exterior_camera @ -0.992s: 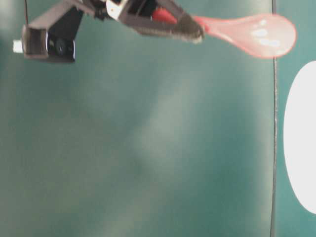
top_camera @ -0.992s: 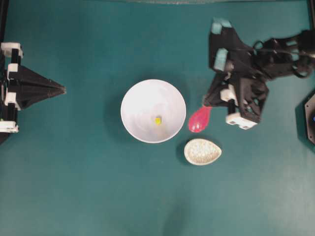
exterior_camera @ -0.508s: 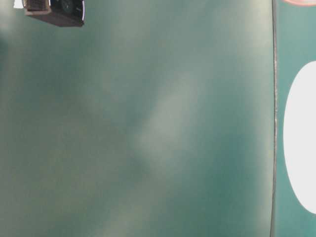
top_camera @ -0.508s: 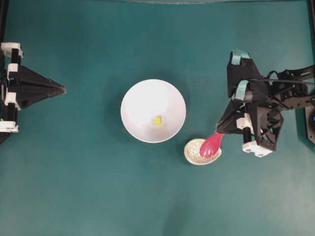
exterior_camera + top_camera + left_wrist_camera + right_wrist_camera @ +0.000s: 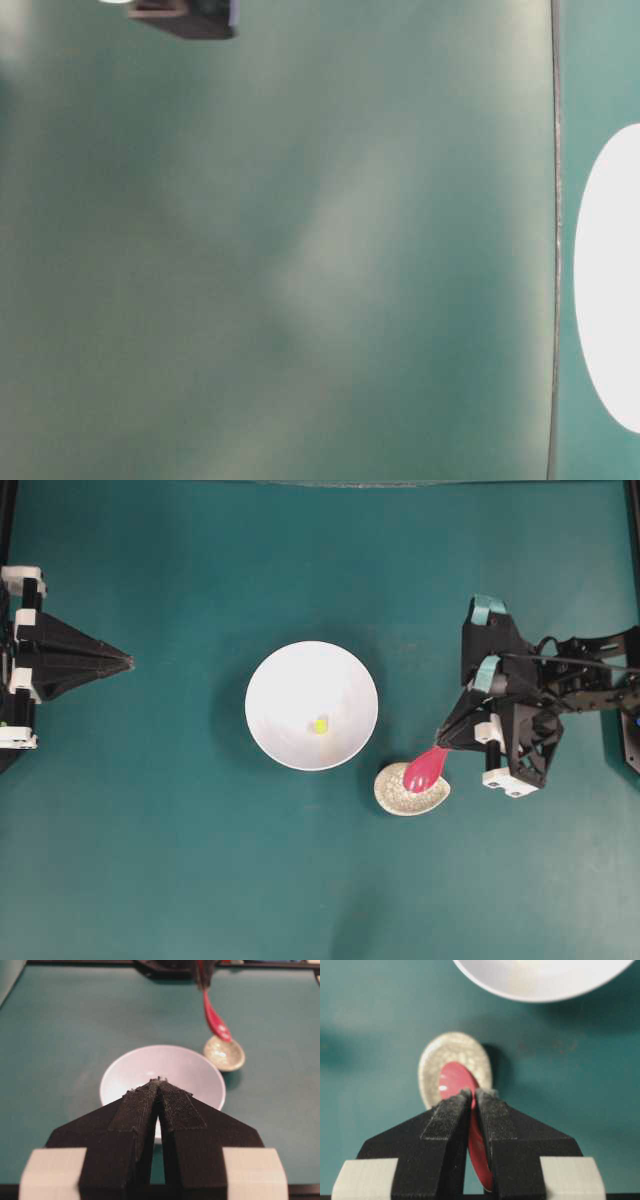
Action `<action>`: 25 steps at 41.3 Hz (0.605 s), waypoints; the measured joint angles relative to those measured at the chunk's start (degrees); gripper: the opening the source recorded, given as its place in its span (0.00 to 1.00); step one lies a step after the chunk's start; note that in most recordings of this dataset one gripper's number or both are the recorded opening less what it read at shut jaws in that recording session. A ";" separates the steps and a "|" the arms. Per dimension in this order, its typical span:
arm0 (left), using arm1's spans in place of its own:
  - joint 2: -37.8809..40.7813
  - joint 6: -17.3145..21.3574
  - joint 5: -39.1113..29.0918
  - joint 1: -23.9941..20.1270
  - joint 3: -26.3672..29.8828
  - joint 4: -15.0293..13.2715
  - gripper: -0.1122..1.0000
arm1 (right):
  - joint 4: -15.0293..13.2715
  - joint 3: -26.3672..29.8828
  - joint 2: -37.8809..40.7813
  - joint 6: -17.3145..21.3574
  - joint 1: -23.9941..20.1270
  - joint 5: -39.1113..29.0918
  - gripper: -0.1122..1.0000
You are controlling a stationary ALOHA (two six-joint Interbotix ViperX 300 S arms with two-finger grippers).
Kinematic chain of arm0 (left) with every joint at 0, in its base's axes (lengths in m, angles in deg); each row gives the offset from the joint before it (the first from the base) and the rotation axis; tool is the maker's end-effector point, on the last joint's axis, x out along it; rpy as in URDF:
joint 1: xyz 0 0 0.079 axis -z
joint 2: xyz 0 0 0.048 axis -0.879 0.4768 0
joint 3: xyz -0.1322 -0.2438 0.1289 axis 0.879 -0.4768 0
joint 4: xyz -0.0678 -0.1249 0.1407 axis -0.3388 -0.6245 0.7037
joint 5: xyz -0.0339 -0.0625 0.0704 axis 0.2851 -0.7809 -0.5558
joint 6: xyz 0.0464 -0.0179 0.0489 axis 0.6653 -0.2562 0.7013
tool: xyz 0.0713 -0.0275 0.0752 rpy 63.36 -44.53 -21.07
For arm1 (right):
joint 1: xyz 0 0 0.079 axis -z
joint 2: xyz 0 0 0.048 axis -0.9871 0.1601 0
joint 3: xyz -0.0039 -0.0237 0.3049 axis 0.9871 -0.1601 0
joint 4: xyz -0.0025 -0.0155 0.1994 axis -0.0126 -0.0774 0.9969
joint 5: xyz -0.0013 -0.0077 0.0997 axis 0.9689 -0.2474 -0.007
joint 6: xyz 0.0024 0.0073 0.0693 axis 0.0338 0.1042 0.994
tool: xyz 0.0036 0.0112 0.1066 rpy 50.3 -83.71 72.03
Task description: Scoop the yellow hexagonal prism block from the bowl with a spoon using the right arm.
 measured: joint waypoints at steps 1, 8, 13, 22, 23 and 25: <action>0.00 0.00 0.00 -0.09 -0.09 0.00 0.10 | 0.09 -0.44 0.26 0.00 -0.09 0.79 0.16; 0.00 0.00 0.18 -0.09 -0.09 0.00 0.10 | 0.00 -2.37 1.93 0.18 -1.05 5.89 0.16; 0.00 0.00 0.26 -0.09 -0.09 0.00 0.10 | 0.09 -2.81 2.37 0.26 -1.49 6.77 0.16; 0.00 0.00 0.53 -0.09 0.00 0.00 0.10 | 0.09 -2.81 2.37 0.26 -1.58 7.03 0.16; 0.00 0.00 0.53 -0.09 0.00 0.00 0.10 | 0.09 -2.81 2.37 0.26 -1.58 7.12 0.16; 0.00 0.00 0.62 -0.09 0.00 0.00 0.10 | 0.09 -2.81 2.37 0.26 -1.58 7.21 0.16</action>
